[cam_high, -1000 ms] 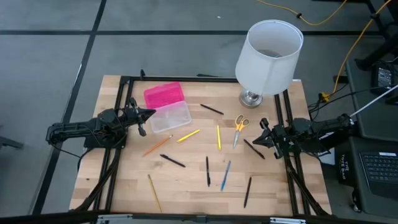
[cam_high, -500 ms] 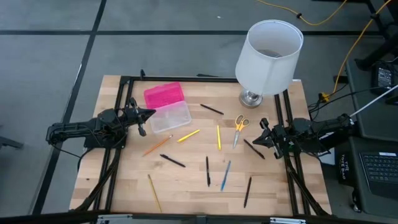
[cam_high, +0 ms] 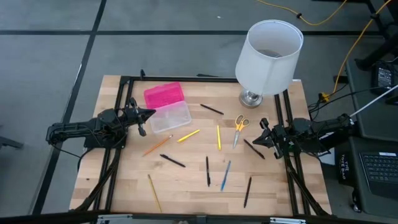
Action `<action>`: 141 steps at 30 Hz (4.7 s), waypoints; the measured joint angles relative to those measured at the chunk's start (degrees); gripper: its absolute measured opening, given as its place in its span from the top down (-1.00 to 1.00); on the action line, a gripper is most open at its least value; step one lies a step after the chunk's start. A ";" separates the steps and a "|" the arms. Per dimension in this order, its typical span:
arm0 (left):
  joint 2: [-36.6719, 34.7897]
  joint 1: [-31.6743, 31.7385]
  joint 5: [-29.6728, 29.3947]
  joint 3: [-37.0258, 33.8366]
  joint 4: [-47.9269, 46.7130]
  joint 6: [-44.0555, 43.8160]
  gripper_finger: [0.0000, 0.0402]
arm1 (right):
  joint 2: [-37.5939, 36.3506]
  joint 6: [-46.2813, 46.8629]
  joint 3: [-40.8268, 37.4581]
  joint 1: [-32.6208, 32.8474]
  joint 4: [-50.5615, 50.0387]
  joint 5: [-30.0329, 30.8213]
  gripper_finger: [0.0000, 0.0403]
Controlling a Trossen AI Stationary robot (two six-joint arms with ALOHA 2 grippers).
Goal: Pick & place school supplies into a supply box
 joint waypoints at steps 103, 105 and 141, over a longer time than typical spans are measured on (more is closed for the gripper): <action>37.25 -2.14 9.10 22.44 -22.46 -6.79 0.99 | 30.10 -10.24 7.72 -0.04 20.97 26.49 0.99; 40.35 -3.88 7.53 23.84 -24.24 -9.07 1.00 | 31.72 -10.31 7.90 -0.04 21.74 26.12 0.98; 71.42 -25.68 3.95 47.41 -50.33 -51.25 0.98 | 45.99 -8.89 12.59 -0.04 22.86 19.04 0.82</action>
